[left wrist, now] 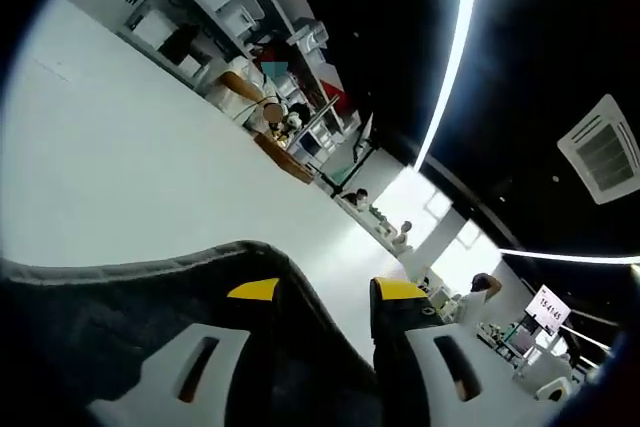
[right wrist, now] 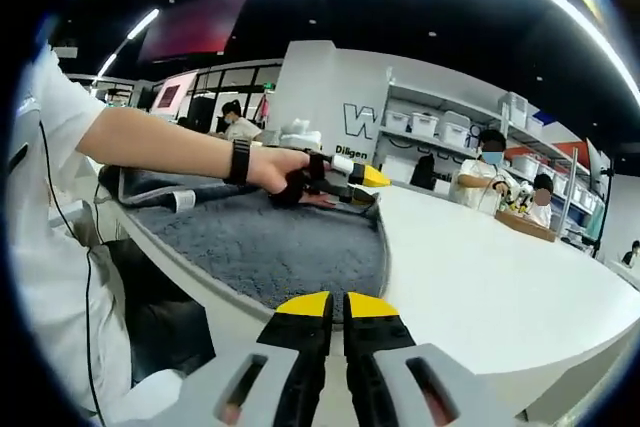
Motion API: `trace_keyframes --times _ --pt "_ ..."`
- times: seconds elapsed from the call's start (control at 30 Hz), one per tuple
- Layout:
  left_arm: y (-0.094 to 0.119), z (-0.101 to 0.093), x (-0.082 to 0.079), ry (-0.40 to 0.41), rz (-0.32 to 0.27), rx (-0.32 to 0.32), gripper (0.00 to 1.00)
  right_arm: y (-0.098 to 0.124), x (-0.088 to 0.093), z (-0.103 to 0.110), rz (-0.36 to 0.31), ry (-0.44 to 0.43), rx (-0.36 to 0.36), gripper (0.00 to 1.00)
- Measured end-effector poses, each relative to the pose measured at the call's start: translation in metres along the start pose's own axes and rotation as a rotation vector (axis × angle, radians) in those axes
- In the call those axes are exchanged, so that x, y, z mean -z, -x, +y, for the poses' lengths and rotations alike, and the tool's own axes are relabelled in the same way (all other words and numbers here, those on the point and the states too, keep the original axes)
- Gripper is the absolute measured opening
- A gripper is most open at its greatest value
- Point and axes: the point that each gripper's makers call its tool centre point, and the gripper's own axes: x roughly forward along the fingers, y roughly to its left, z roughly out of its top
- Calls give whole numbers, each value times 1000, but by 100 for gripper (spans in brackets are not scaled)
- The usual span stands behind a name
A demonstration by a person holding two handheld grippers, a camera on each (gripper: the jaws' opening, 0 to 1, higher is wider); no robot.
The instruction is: Open the folded towel by lifting each exposed corner and separating the folded layers until the towel lies flat within the target outline without major curled edges
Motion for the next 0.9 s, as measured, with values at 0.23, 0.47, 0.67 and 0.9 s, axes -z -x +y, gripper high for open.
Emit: trace_keyframes --times 0.23,0.47,0.67,0.9 --pt "-7 1 4 -12 15 0 35 0 2 -2 11 5 9 0" --pt "-11 4 7 -23 32 -11 37 -1 3 -1 12 -4 6 0" --pt "-15 5 14 -58 75 -27 41 -1 3 2 16 2 -1 0" --pt "-21 10 7 -80 88 -32 43 -1 2 1 15 3 5 0"
